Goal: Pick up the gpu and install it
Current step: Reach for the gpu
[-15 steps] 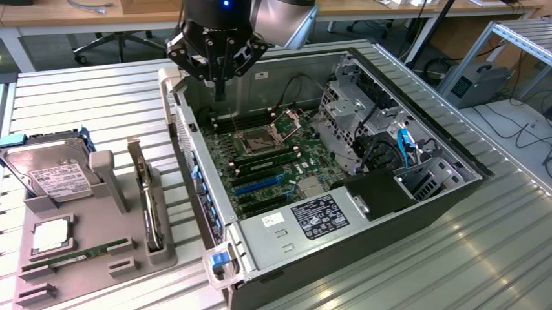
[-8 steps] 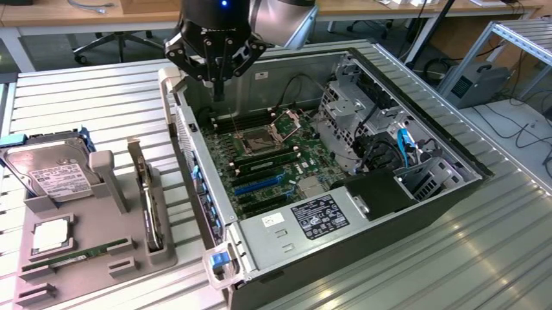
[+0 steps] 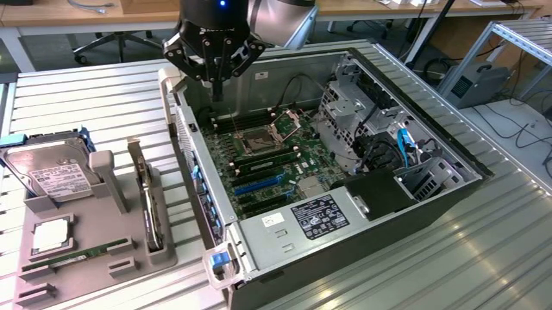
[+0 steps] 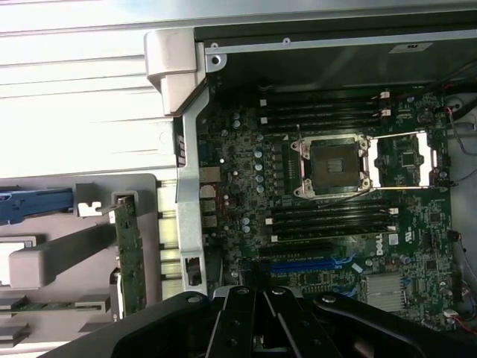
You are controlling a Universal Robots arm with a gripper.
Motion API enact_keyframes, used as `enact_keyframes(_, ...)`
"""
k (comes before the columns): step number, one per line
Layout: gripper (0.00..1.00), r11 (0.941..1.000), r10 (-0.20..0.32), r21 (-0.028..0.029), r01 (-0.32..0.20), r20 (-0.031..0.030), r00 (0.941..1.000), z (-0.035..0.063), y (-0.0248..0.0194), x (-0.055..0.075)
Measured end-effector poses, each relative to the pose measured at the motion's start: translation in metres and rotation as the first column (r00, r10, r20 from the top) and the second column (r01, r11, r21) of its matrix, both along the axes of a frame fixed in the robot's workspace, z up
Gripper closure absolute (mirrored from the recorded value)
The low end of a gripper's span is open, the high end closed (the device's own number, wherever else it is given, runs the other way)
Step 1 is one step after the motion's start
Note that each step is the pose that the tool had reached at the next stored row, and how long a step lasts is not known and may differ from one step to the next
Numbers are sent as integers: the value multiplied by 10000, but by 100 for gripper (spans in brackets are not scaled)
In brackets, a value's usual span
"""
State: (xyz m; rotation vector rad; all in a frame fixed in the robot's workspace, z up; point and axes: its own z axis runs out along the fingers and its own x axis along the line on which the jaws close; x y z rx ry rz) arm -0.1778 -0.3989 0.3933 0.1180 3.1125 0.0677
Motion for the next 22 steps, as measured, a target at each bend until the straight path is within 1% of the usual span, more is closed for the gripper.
enact_keyframes(22, 89, 10000, 0, -1, 0, 0, 10000, 0, 0, -72)
